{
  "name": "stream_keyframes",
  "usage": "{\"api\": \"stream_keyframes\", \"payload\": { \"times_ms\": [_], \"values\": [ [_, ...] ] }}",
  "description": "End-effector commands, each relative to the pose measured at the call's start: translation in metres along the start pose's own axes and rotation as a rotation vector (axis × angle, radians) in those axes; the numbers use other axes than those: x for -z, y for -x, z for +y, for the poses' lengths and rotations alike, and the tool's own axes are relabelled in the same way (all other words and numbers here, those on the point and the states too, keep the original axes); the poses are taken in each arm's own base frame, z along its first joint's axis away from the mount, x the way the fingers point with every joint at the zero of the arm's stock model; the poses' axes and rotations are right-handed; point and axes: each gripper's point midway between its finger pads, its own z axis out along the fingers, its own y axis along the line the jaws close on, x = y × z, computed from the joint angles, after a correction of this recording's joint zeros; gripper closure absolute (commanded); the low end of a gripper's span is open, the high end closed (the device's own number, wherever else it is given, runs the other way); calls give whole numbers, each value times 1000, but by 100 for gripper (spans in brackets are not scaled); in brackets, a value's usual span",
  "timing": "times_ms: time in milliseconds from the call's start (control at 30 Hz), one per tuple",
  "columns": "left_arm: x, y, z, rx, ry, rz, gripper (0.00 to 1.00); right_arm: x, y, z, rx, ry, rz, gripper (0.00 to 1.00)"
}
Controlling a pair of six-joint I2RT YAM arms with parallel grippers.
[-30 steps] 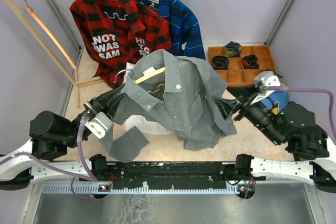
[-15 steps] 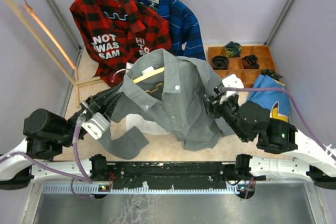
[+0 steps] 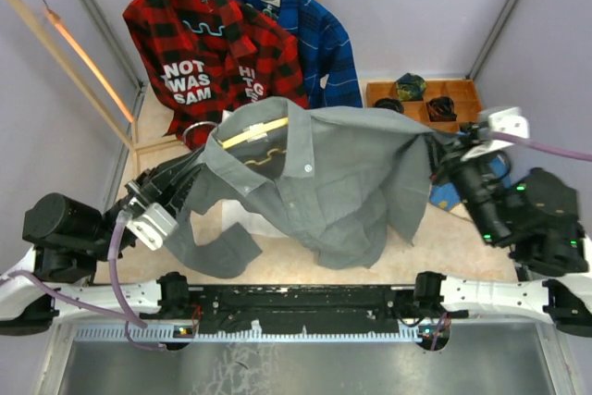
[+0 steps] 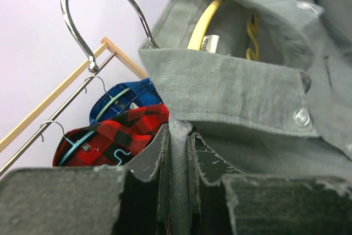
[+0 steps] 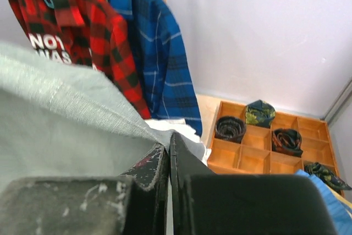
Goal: Place the shirt on the hanger
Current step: Hang the shirt on the hanger.
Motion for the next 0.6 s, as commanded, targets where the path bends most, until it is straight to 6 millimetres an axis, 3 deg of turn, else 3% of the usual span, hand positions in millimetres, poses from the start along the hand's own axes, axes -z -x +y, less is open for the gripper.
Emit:
{"api": "stream_keyframes", "payload": {
  "times_ms": [0, 200, 367, 400, 500, 567],
  "values": [
    [10, 10, 24, 10, 72, -31, 100, 17, 33, -28, -36, 12, -53, 100],
    [14, 8, 23, 5, 63, -31, 100, 29, 45, -59, -35, -63, -50, 100],
    [12, 12, 17, 20, 36, -58, 100, 27, 26, -43, 1, -6, -6, 99],
    [11, 13, 16, 20, 30, -63, 100, 26, 21, -36, 20, 24, 11, 92],
    [11, 15, 11, 32, 14, -77, 100, 27, 14, -10, 46, 163, 52, 60],
    [12, 14, 5, 36, -9, -87, 100, 33, 16, 7, 48, 278, 65, 48]
  ]
}}
